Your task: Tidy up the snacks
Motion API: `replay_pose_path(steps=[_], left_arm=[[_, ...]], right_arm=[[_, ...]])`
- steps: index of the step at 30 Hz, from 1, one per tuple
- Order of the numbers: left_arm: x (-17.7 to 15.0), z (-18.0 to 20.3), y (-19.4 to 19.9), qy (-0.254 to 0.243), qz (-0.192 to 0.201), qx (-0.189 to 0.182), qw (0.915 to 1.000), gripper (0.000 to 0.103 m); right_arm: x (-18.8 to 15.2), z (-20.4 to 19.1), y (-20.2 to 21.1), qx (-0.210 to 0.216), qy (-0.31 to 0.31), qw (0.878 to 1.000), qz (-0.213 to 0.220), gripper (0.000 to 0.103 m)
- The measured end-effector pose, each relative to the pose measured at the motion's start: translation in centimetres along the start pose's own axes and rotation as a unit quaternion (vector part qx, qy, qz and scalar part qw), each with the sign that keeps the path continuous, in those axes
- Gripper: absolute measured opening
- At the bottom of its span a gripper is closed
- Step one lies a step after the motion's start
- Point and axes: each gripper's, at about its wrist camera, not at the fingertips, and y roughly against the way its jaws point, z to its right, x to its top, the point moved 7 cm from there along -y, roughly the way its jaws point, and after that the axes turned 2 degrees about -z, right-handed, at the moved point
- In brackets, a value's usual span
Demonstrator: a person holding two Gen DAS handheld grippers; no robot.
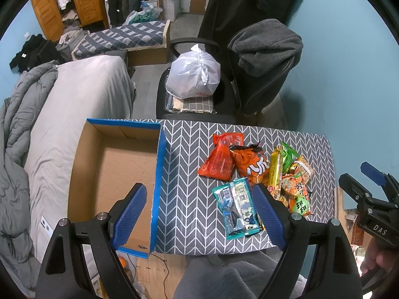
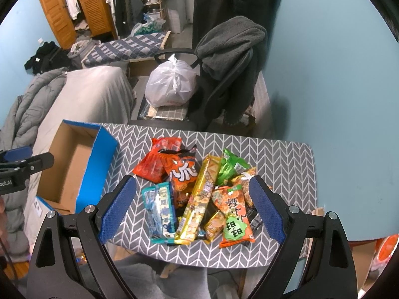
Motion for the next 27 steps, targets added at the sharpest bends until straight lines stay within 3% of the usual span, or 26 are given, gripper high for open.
replay_pose_path(steps=[27], left_arm=[[0.18, 0.27, 0.19, 0.003, -0.002, -0.007, 1.0, 0.088]], right_arm=[[0.23, -0.02, -0.13, 0.002, -0.002, 1.0, -0.005, 0.09]])
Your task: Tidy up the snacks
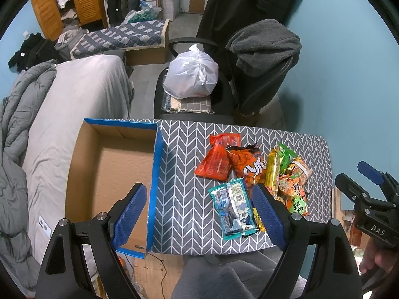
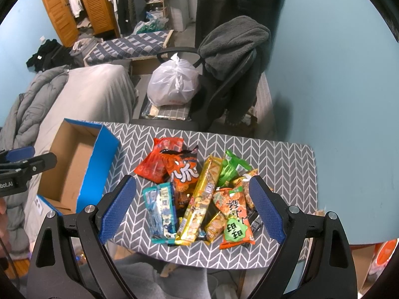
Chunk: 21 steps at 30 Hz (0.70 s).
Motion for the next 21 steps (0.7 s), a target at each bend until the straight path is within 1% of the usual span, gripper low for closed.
replay_pose_path(steps=[19, 21], left_arm=[[-0.17, 0.38, -0.08, -0.001, -0.003, -0.001, 1.0, 0.088], [-0.22, 0.43, -0.12, -0.002, -0.003, 0.0, 1.0, 0.088]], right_arm=[[-0.34, -0.34, -0.41, 0.001, -0.001, 1.0, -0.005, 0.09], [-0.79, -0.58, -0.4, 0.001, -0.001, 1.0, -0.004, 0.09]])
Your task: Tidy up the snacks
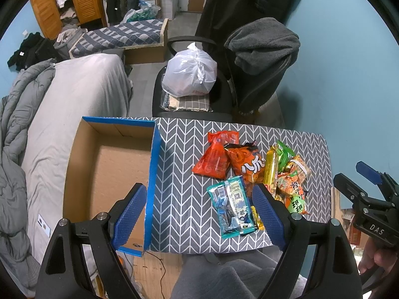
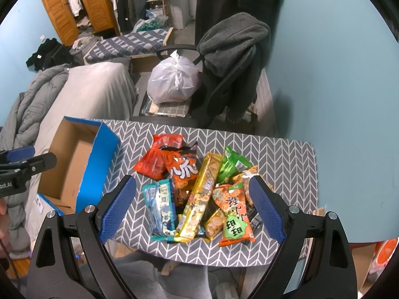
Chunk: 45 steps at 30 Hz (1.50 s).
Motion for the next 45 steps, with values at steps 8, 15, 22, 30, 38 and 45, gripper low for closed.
replay_pose_path(steps=[8, 15, 22, 30, 38, 45], left_arm=[[-0.7, 0.4, -1.0, -0.002, -0.011, 0.0, 0.9999, 0.088], [-0.9, 0.4, -2.2, -0.001, -0.021, 0.0, 0.9998, 0.088], [-1.0, 0.4, -4.1, 0.0, -0.042, 0.001, 0.9991, 0.088], [-1.1, 0.5, -6.2, -0.01, -0.047, 0.015, 0.9987, 0.088], [-2.4, 1.2, -9.7, -0.019, -0.073, 0.02, 0.997, 0.088], [-4.7, 1.7, -14.0, -0.004, -0.112, 0.012, 0.9936, 0.088]], right_arm=[[-0.4, 1.1, -0.2, -0.009, 0.001, 1.0, -0.005, 0.09], [-0.4, 2.5, -0.3, -0.006, -0.009, 1.0, -0.015, 0.09], [-0.1, 4.1, -1.5, -0.007, -0.011, 1.0, -0.028, 0.09], [-0.5, 4.6, -4.4, 0.011, -0.009, 0.999, -0.049, 0.09], [-2.2, 4.2, -9.5, 0.023, -0.008, 0.997, -0.079, 0.09], [-4.7, 4.3, -14.7, 0.031, -0.011, 0.992, -0.122, 0.09]])
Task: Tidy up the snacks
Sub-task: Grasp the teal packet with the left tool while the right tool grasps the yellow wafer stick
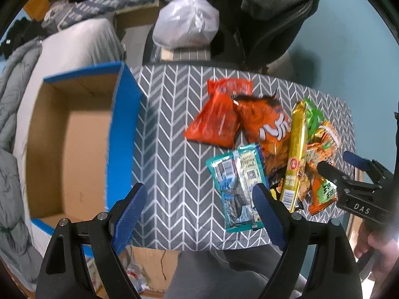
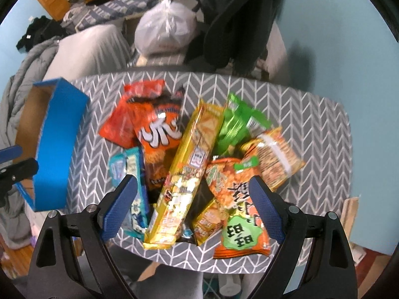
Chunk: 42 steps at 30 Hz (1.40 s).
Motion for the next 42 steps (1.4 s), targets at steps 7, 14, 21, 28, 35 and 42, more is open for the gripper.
replay_pose_path(steps=[7, 14, 21, 28, 35, 42], left_arm=[[-0.7, 0.7, -3.3, -0.006, -0.01, 0.017, 0.9998, 0.088], [-1.1, 1.7, -5.6, -0.027, -0.017, 0.034, 0.9989, 0.088], [-1.7, 2.4, -7.7, -0.026, -0.039, 0.034, 0.9983, 0.088], [-2.1, 3.1, -8.8, -0.018, -0.053, 0.024, 0.9981, 0.088], [-1.9, 3.8, -9.8, 0.001, -0.062, 0.006, 0.9981, 0.088], [-1.9, 5.3, -11.1, 0.019, -0.068, -0.013, 0.9974, 0.088]], right_arm=[[-1.6, -0.2, -3.4, 0.021, -0.016, 0.999, -0.03, 0.09], [-2.2, -0.7, -5.7, 0.024, -0.014, 0.999, -0.039, 0.09], [-2.2, -1.9, -7.1, 0.03, -0.003, 0.999, -0.041, 0.09], [-2.3, -2.5, -9.2, 0.046, -0.01, 0.997, -0.055, 0.072], [-2.3, -2.2, -10.9, 0.072, -0.02, 0.995, -0.068, 0.045], [-2.9, -1.2, -9.8, 0.074, 0.012, 0.995, -0.065, 0.035]])
